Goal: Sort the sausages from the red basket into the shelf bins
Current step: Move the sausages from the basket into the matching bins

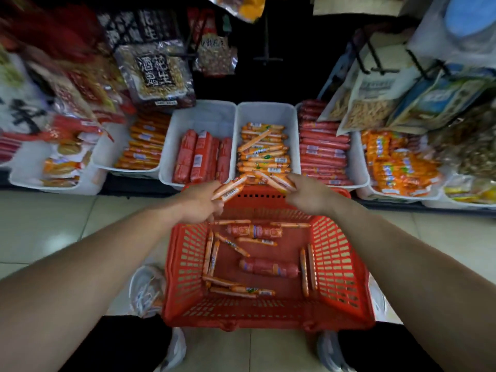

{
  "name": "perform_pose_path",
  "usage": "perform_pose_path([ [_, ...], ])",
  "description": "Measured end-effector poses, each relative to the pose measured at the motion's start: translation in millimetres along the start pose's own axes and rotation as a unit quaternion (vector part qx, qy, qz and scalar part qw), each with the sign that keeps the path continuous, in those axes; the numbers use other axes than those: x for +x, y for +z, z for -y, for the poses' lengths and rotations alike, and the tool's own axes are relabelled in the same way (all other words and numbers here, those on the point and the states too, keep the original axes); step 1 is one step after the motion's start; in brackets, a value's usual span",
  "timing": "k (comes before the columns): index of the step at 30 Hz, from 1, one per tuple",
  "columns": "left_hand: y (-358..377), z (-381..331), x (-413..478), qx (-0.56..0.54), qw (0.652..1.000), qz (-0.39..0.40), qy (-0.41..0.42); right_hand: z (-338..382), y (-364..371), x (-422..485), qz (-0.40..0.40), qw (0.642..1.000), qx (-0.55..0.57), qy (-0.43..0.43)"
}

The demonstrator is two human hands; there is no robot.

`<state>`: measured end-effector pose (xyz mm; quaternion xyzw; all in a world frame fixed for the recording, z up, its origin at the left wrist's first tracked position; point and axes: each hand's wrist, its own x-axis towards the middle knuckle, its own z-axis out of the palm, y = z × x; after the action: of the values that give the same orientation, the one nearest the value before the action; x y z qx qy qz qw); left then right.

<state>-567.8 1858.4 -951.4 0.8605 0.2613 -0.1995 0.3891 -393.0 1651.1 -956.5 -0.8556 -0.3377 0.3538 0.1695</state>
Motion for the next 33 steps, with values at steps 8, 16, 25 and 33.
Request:
perform_pose_path([
  [8,-32.8,22.9,-2.9,0.04,0.999,-0.016,-0.029,14.6,-13.0,86.2,0.006,0.986,-0.165,0.028],
  [16,-36.3,28.4,26.4,0.033,0.999,0.015,-0.037,1.2,-5.6,115.5,0.012,0.976,-0.219,0.008],
  [25,-11.0,-44.2,103.5,0.13,0.99,-0.003,0.047,-43.3,-59.5,68.3,0.049,0.959,-0.279,-0.011],
  [33,25.0,-75.9,160.6,0.183,0.979,-0.013,0.087,-66.6,-56.0,64.7,-0.026,0.978,-0.206,-0.01],
])
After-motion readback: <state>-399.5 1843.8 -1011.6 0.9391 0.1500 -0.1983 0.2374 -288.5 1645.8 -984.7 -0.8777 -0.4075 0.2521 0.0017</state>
